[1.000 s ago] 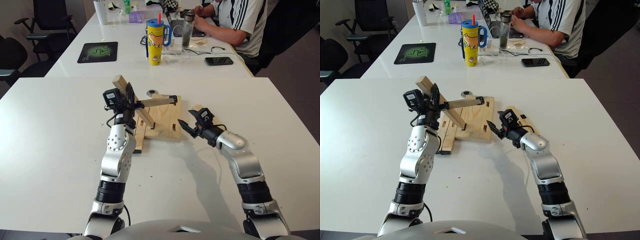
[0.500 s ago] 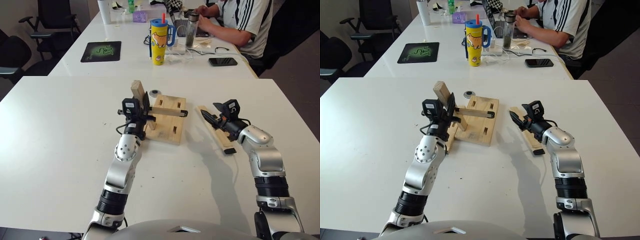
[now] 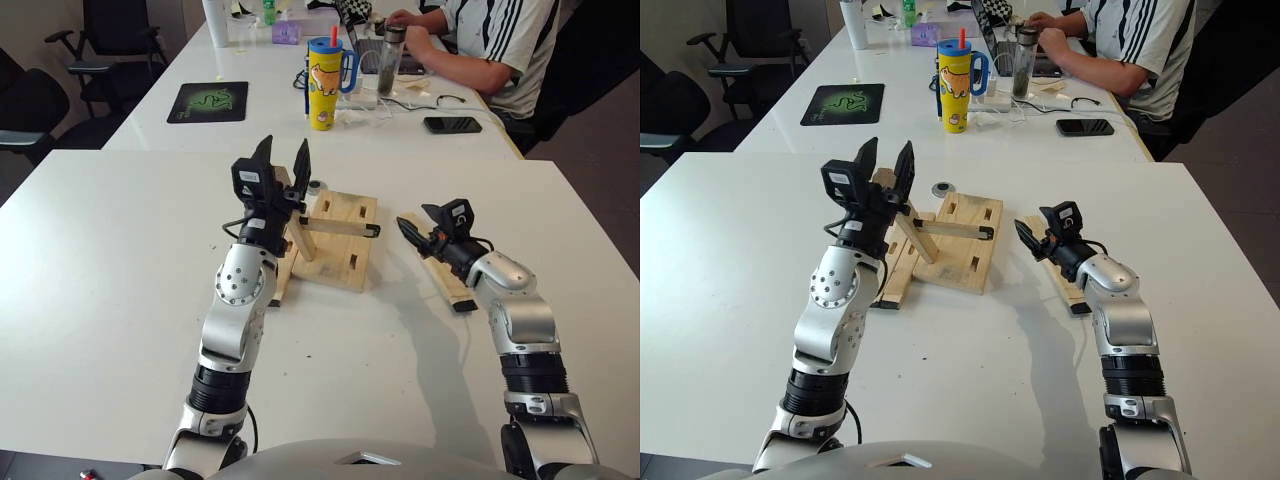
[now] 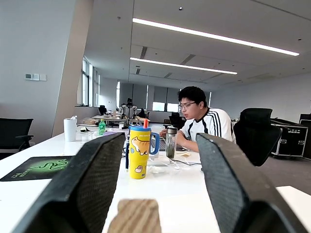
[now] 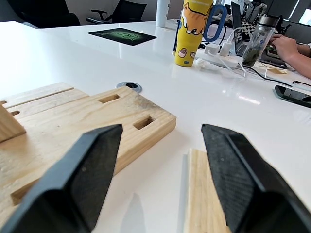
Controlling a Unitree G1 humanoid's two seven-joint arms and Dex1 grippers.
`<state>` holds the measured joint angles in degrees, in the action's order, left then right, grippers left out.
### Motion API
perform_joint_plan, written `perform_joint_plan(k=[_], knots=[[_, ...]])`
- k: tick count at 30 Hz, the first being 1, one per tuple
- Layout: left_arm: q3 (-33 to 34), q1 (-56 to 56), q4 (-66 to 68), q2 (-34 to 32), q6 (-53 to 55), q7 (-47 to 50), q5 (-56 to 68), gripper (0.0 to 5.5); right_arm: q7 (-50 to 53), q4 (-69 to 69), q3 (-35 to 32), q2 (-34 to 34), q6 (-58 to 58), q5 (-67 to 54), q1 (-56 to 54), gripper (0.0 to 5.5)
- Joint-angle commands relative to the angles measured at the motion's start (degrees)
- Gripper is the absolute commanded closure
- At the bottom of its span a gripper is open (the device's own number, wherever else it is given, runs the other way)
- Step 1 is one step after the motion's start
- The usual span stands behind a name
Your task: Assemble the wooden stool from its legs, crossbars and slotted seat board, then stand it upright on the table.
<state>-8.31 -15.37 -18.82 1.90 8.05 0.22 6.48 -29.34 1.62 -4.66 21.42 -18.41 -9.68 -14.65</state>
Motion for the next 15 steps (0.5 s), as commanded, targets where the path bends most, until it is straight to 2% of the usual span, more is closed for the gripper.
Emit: perform_joint_plan(k=[1,6,10,15], knots=[[4.8,-4.6,-4.0,-0.6,3.8,-0.3,3.5,2.81,2.0,-0.8,-1.0,-2.4,0.0,-1.9,-1.3,2.49],[8.6,-6.4,-1.1,-1.3,10.0,-0.7,6.8,2.81,7.7,-3.4,-3.0,-7.0,0.5,-3.8,-0.8,2.49],[7.4,-3.9,4.8,-1.6,20.4,-2.3,9.1,2.81,11.0,-4.0,-3.2,-9.2,0.1,-3.4,0.1,2.49],[7.6,-0.6,7.4,-0.9,24.0,-2.1,10.8,2.81,12.1,-3.9,-3.2,-9.6,-0.2,-3.2,0.2,2.49]])
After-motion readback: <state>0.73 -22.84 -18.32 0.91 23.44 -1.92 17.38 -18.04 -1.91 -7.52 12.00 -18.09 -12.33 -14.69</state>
